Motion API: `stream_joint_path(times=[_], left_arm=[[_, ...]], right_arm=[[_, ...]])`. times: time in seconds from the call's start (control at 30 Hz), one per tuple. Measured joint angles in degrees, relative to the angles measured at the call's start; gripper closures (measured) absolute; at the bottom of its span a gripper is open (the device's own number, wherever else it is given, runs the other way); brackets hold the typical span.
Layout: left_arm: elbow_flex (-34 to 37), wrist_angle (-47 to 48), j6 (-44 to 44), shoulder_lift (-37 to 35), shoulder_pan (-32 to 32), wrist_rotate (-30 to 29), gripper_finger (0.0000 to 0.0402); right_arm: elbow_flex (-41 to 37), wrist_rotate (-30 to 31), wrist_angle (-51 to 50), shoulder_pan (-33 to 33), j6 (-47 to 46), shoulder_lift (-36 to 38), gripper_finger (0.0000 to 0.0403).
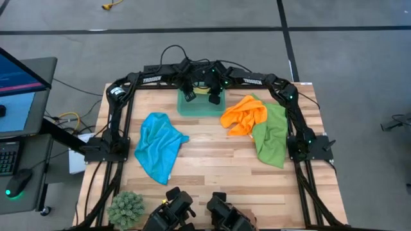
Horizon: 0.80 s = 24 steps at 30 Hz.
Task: Roll microfiber towels into tight, uniform cylinder then place into a basket
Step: Put the rolled yellow microfiber towel into the green bin
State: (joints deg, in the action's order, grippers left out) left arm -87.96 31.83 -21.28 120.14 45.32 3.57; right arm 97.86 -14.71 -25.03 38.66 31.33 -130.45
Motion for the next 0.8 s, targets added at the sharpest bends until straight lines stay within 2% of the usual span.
stream_joint_path(times=[0.27,0.4,0.57,0.8], left_arm=[[0.07,0.46,0.0,0.0,0.11,-1.72,0.0275],[0.07,0.59,-0.02,0.0,0.04,-2.98,0.0253],[0.07,0.57,-0.02,0.0,0.0,-2.75,0.0223],[0.07,0.91,-0.01,0.0,-0.07,-2.27,0.017]], right_arm=[[-0.02,1.98,0.21,-0.16,0.0,0.01,0.0237],[-0.02,2.0,0.41,-0.16,0.0,0.0,0.0204],[-0.04,2.22,0.49,-0.22,-0.31,0.28,0.0194],[2.01,2.92,-2.2,-0.22,-1.38,1.27,0.0211]])
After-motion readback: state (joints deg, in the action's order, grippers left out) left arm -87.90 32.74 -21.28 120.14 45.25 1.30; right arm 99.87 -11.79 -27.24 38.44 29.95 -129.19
